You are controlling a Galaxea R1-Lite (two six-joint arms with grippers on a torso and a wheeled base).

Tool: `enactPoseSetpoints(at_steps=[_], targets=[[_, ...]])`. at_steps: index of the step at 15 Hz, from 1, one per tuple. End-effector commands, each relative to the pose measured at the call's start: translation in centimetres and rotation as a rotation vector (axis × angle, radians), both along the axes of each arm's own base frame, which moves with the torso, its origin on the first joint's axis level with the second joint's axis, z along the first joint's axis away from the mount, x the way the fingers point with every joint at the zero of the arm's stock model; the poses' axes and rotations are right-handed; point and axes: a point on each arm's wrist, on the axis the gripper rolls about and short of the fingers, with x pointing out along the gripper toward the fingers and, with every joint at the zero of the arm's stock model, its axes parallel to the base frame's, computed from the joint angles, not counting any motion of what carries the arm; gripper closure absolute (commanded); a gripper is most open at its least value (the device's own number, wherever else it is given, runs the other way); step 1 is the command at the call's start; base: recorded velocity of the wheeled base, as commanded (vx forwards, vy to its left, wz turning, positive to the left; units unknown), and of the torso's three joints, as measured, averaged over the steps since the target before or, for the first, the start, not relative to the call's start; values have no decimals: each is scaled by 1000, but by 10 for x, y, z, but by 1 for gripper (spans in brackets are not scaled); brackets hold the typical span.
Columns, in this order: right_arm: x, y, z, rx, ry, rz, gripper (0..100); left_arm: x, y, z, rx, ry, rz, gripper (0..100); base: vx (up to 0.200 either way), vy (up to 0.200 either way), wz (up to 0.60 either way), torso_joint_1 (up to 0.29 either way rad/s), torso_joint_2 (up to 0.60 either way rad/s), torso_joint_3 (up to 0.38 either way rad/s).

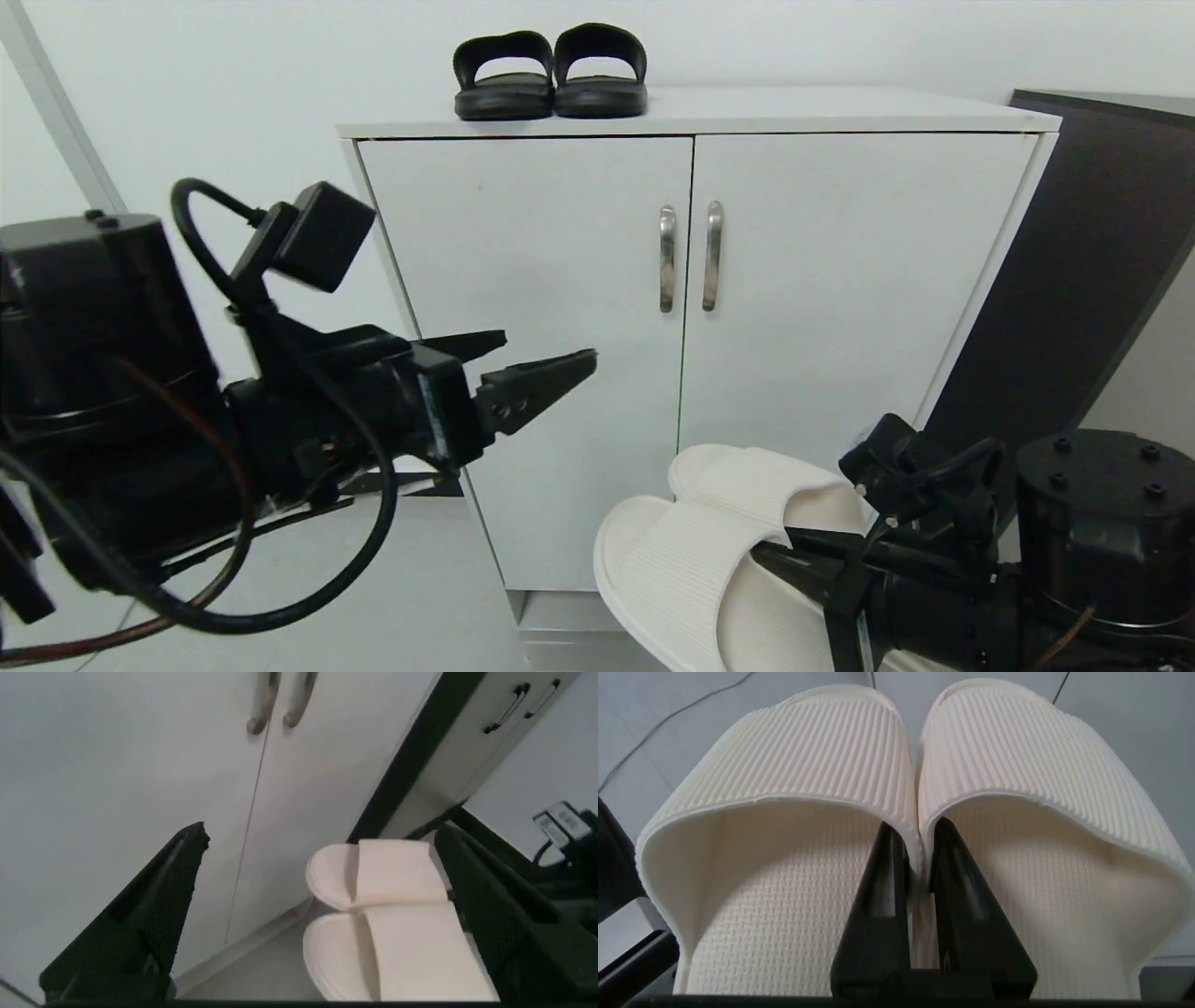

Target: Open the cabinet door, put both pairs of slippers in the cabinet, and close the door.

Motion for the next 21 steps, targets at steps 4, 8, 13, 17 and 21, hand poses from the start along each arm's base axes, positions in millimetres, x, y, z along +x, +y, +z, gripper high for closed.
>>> enactPoseSetpoints(at_steps=[4,8,13,17,21], targets=[[3,-3,-1,-1,6,-13,100,52,-53,7,-23,15,-93,0,0,0,0,0,0,0],[3,-4,-2,-7,7,-15,100,81,-85,17,-94,26,-187,0,0,0,0,0,0,0],[1,-5,-4,-14,11,-10,100,96,-97,30,-133,81,-366,0,0,0,0,0,0,0],[2,-4,-5,-17,14,-10,100,116,-110,26,-131,83,-311,0,0,0,0,0,0,0],[3,-3,-7,-22,18,-10,100,121,-112,32,-140,52,-237,0,0,0,0,0,0,0]])
